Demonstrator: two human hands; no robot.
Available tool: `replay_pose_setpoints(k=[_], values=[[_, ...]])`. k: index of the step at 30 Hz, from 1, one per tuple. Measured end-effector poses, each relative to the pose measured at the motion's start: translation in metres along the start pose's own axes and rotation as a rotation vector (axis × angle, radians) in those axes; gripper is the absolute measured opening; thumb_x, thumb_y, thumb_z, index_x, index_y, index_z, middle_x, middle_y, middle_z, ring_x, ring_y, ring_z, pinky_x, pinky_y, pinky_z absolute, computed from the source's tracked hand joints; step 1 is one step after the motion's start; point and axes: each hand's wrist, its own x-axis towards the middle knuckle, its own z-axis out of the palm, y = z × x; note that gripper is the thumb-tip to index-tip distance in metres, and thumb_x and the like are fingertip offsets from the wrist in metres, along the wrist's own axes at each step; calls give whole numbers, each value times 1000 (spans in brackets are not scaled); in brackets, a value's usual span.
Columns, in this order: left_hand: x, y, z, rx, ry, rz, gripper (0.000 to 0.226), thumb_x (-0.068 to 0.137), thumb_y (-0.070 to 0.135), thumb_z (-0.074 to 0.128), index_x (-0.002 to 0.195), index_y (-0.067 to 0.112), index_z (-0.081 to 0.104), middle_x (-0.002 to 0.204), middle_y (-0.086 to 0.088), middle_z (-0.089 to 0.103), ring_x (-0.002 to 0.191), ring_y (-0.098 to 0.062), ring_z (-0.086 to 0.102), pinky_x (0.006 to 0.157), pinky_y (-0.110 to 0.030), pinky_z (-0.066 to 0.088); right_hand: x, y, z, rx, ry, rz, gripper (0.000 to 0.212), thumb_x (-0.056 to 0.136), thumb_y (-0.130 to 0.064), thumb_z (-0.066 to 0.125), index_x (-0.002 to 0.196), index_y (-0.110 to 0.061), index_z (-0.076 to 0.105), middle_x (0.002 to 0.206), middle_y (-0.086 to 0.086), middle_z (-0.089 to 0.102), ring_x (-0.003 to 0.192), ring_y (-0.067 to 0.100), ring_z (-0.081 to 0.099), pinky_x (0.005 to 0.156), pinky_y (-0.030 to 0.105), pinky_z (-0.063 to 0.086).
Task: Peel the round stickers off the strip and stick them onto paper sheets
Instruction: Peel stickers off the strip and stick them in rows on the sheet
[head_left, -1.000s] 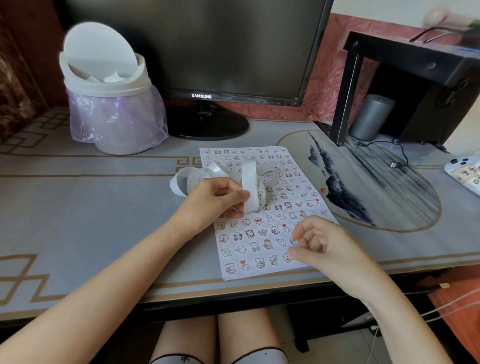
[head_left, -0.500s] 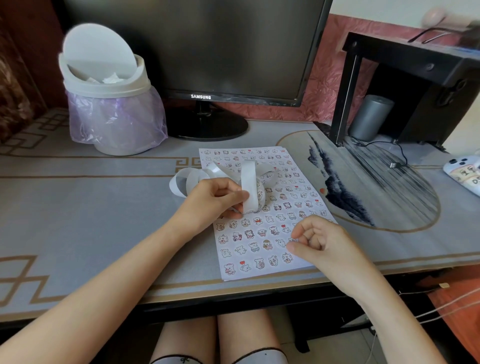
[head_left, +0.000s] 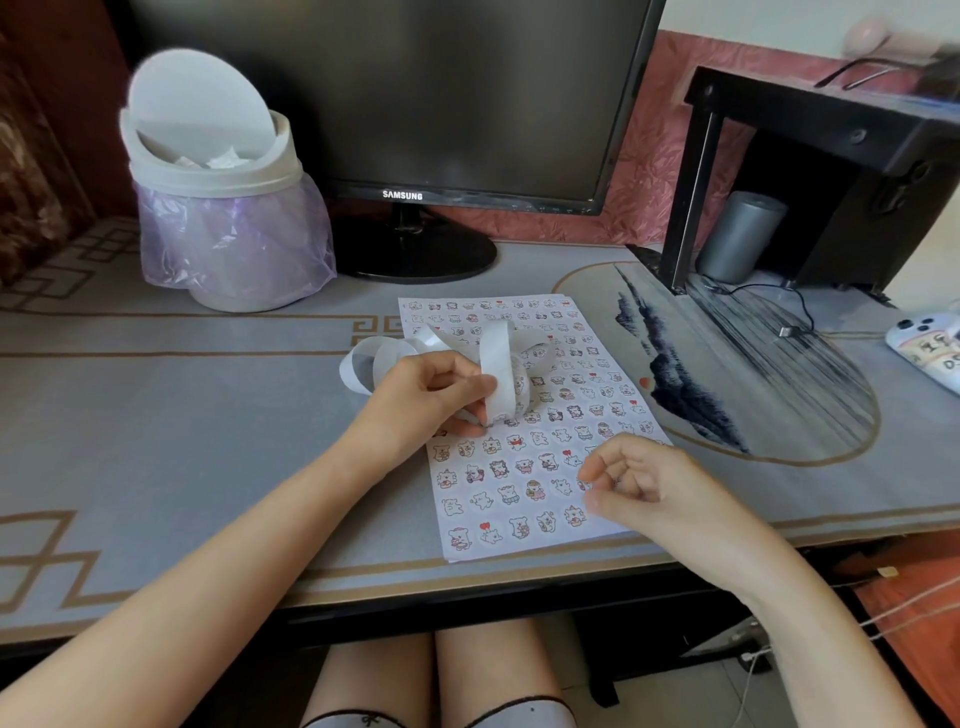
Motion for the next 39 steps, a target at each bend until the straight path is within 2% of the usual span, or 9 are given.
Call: replay_pose_setpoints(k=[3,7,11,13,17,27,31,36,39], values=[[0,1,0,-10,20,47,12,90,10,61,81,4,63,72,-8,67,62,-10,66,58,-18,55,6,-8,5,104,84,-59,10,83,-13,69,80,-22,65,77,-4,65,70,13,57,59,19,47],[-1,1,-2,-13,42,90,15,91,12,60,87,-2,62,65,-2,68,61,-9,66,56,-19,54,23,-23,19,103,160,-158,16,82,-14,71,77,-28,66,76,-11,66,71,11,59,74,32,49],[-2,3,-2,-57,27,99,14,93,11,57,90,-3,60,68,-4,70,62,-12,67,56,-22,56,41,-34,32,101,264,-238,12,81,-18,72,83,-27,65,84,-13,67,70,6,59,67,24,46],[-2,3,-2,-70,20,104,13,93,11,57,90,-2,60,69,-5,70,62,-13,67,57,-23,56,46,-36,37,107,267,-240,12,80,-18,74,84,-25,64,80,-14,66,64,2,56,62,20,42],[-1,3,-2,-78,18,115,17,93,11,57,93,-6,60,67,-4,69,62,-14,67,59,-24,57,51,-35,42,135,286,-272,17,79,-12,74,79,-25,64,75,-11,65,68,10,57,70,36,50],[-1,1,1,-59,-46,70,15,89,9,62,92,-5,65,80,-14,68,74,-19,68,66,-23,57,52,-29,38,209,341,-287,14,77,-8,75,80,-22,71,76,-5,70,72,11,61,75,30,52],[0,-1,0,-32,-56,82,12,89,8,61,91,-3,66,86,-25,68,78,-22,67,72,-26,59,51,-30,38,210,346,-292,18,78,-8,75,81,-25,69,77,-5,69,73,13,62,75,34,53],[-1,-1,1,-28,-79,87,10,90,7,60,87,1,67,74,-11,69,71,-14,67,67,-21,56,50,-31,37,218,347,-296,17,78,-7,74,84,-22,69,78,-2,69,74,16,62,75,38,52],[-1,-1,0,-30,-85,92,12,90,7,60,91,-3,67,74,-11,69,70,-13,67,68,-21,56,50,-31,37,213,343,-290,17,78,-6,74,84,-21,70,78,-2,70,73,14,62,75,37,52]])
